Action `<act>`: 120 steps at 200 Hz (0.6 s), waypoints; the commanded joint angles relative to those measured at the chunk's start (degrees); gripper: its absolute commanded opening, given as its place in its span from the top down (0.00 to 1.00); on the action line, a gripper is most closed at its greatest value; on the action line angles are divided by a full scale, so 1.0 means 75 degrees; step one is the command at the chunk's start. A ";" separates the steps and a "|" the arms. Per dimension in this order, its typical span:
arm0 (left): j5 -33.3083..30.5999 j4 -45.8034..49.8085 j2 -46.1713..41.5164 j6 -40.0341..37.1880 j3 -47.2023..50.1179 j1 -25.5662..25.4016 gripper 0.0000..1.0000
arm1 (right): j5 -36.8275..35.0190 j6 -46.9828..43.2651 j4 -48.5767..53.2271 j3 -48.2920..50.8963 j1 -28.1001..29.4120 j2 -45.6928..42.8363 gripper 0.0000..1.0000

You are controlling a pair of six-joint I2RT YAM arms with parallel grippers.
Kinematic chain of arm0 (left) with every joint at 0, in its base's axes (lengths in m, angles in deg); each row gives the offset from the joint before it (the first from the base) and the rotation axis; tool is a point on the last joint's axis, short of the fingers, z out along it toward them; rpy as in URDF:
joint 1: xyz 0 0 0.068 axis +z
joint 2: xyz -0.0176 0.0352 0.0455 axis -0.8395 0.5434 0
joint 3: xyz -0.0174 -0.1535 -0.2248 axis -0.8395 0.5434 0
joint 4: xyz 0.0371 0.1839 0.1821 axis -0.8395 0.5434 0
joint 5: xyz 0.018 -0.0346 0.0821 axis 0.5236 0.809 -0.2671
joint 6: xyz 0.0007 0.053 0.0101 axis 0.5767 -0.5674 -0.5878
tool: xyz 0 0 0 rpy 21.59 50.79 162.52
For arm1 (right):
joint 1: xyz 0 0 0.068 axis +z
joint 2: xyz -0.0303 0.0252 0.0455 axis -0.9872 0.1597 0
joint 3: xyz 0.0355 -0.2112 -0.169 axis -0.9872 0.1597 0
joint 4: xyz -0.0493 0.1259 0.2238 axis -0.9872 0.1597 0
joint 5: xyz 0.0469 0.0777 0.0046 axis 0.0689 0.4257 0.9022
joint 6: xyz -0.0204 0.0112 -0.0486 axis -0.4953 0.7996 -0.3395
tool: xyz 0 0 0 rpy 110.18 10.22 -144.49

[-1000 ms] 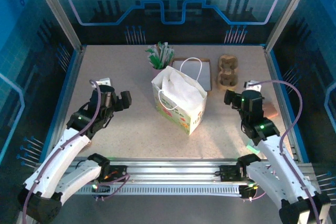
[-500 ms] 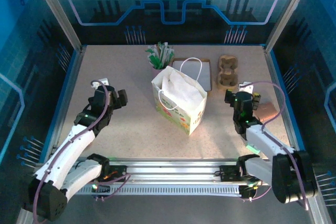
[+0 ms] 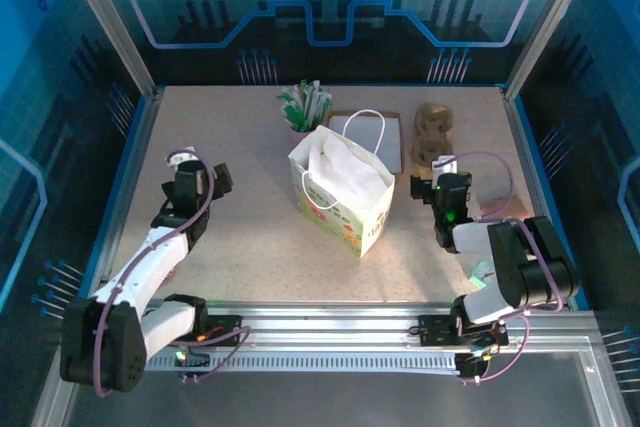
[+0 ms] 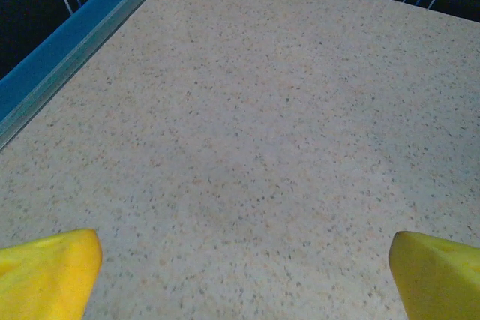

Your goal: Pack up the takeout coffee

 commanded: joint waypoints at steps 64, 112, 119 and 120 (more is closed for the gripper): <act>0.0925 -0.4204 0.1807 -0.0889 0.1182 0.0344 0.01 | 0.0659 0.0042 -0.1062 0.0037 -0.0293 0.0233 0.00; 0.1381 -0.4135 0.2436 -0.1024 0.0660 0.0528 0.01 | 0.0363 -0.0143 -0.1163 0.0034 -0.0075 0.0284 0.00; 0.1579 -0.4200 0.2522 -0.1129 0.0606 0.0557 0.01 | 0.0363 -0.0148 -0.1162 0.0036 -0.0074 0.0285 0.00; 0.1594 -0.4226 0.2532 -0.1154 0.0606 0.0557 0.01 | 0.0363 -0.0146 -0.1166 0.0036 -0.0076 0.0285 0.00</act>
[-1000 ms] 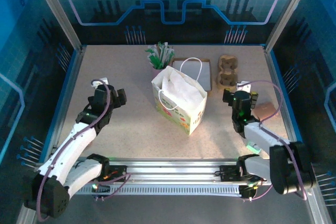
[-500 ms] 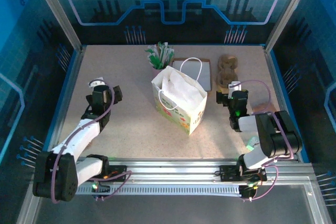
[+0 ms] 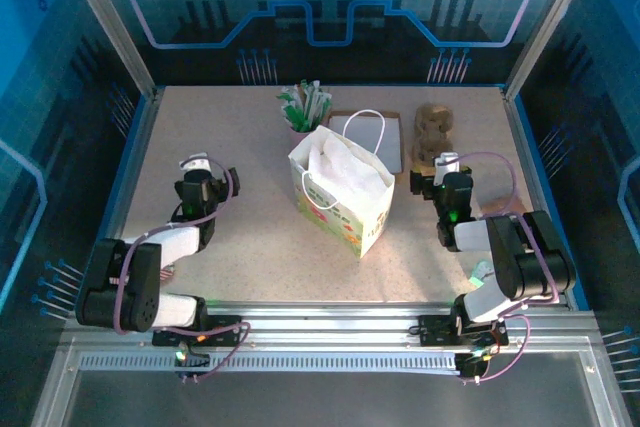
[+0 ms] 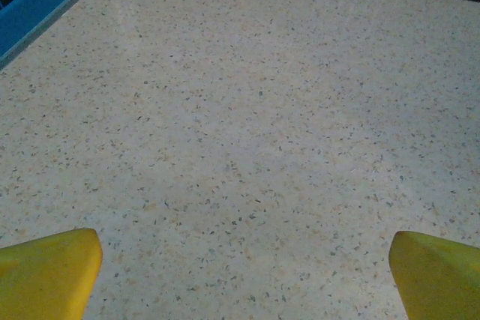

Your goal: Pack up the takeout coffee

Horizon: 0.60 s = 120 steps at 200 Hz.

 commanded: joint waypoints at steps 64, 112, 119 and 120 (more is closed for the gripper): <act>0.0758 -0.2710 0.1304 -0.0773 0.0304 -0.0012 0.01 | -0.0186 -0.0134 -0.0426 0.0042 0.0095 0.0078 0.00; 0.0733 -0.2854 0.1329 -0.0808 0.0348 -0.0032 0.01 | -0.0170 -0.0128 -0.0384 0.0015 0.0087 0.0075 0.00; 0.0724 -0.2854 0.1329 -0.0808 0.0343 -0.0035 0.01 | -0.0155 -0.0106 -0.0371 0.0006 0.0073 0.0070 0.00; 0.0723 -0.2854 0.1327 -0.0808 0.0351 -0.0035 0.01 | -0.0154 -0.0113 -0.0376 0.0005 0.0070 0.0070 0.00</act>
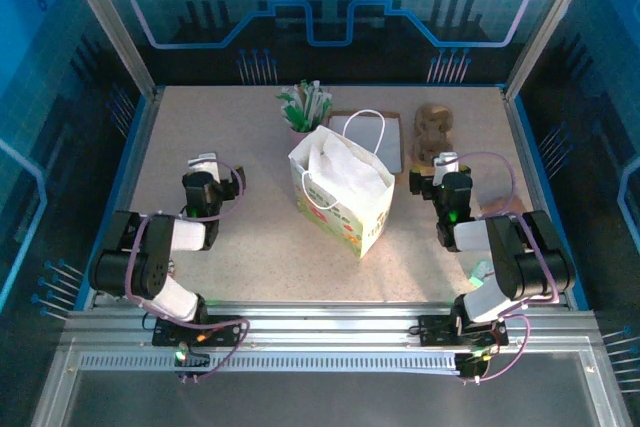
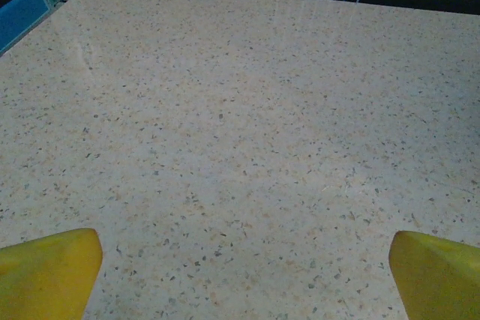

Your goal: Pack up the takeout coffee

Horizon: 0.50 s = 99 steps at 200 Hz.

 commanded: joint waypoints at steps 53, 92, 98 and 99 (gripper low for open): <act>0.0137 -0.0394 -0.0026 -0.0155 0.0059 -0.0035 0.01 | -0.0148 -0.0070 -0.0367 0.0014 0.0038 0.0064 0.00; 0.0178 -0.0359 -0.0025 -0.0179 0.0031 -0.0035 0.01 | -0.0157 -0.0070 -0.0370 0.0027 0.0038 0.0063 0.00; 0.0175 -0.0359 -0.0024 -0.0178 0.0035 -0.0035 0.01 | -0.0150 -0.0067 -0.0361 0.0024 0.0038 0.0064 0.00; 0.0174 -0.0354 -0.0025 -0.0178 0.0039 -0.0035 0.01 | -0.0149 -0.0066 -0.0361 0.0026 0.0038 0.0064 0.00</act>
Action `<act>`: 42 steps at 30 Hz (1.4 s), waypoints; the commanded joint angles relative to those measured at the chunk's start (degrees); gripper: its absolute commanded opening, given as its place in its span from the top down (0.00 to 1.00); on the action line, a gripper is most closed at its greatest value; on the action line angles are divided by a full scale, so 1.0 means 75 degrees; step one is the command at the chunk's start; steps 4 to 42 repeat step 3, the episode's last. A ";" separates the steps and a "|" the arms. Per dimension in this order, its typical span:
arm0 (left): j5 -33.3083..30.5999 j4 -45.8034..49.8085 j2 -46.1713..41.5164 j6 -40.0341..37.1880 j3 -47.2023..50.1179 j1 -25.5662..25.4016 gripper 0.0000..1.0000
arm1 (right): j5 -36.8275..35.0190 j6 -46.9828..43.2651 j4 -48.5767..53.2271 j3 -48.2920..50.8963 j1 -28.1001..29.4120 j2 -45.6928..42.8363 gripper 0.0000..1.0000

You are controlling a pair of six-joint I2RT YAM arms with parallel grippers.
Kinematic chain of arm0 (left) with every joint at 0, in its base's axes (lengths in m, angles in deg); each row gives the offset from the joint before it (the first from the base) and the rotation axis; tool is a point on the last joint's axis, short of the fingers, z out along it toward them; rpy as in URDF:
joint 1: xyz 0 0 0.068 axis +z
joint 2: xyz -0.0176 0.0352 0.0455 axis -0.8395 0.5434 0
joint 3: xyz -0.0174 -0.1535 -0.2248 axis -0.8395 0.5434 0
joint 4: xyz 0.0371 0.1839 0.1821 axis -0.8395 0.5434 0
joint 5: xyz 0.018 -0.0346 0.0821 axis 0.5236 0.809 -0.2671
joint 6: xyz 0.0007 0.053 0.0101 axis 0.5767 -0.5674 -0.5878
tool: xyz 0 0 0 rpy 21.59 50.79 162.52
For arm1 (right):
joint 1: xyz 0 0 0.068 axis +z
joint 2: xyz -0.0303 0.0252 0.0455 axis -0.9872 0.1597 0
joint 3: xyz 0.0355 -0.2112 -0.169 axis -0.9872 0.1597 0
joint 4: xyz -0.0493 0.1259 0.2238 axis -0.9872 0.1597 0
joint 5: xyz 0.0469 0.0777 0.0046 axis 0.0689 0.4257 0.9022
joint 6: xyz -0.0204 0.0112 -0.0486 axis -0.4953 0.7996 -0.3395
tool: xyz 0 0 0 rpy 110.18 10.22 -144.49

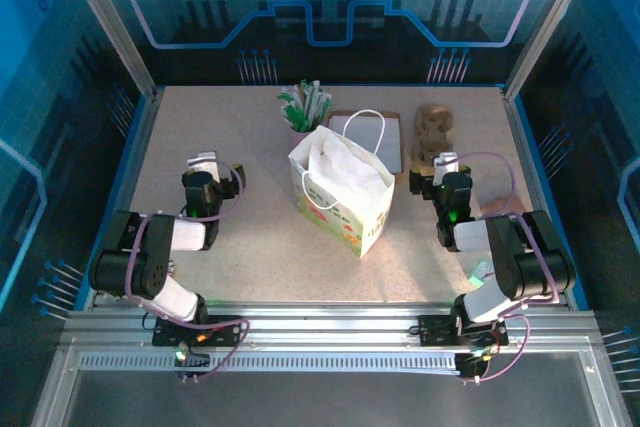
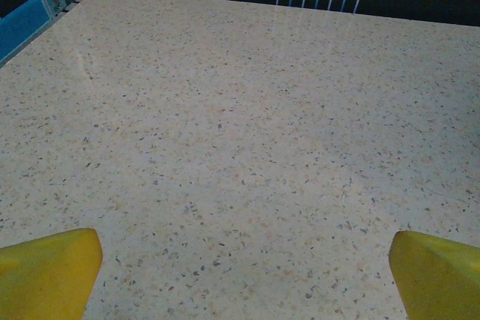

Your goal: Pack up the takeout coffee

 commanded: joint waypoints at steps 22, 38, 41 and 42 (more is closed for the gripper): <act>0.0185 -0.0224 -0.0018 -0.0173 0.0049 -0.0035 0.01 | -0.0150 -0.0077 -0.0365 0.0027 0.0038 0.0064 0.00; 0.0185 -0.0224 -0.0018 -0.0173 0.0049 -0.0035 0.01 | -0.0150 -0.0077 -0.0365 0.0027 0.0038 0.0064 0.00; 0.0185 -0.0224 -0.0018 -0.0173 0.0049 -0.0035 0.01 | -0.0150 -0.0077 -0.0365 0.0027 0.0038 0.0064 0.00; 0.0185 -0.0224 -0.0018 -0.0173 0.0049 -0.0035 0.01 | -0.0150 -0.0077 -0.0365 0.0027 0.0038 0.0064 0.00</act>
